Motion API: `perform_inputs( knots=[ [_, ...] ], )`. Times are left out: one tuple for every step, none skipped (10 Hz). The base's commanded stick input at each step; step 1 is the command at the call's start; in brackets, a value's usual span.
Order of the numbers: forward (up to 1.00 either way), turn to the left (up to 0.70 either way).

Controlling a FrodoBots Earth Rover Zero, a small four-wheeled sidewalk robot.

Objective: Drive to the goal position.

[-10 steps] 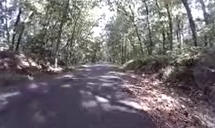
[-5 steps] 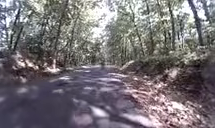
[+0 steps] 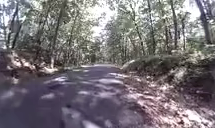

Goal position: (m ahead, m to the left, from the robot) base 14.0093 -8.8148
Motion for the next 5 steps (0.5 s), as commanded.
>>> perform_inputs(
  knots=[
    [0.70, 0.00],
    [0.70, 0.00],
    [0.70, 0.00],
    [0.70, 0.00],
    [0.70, 0.00]
  ],
)
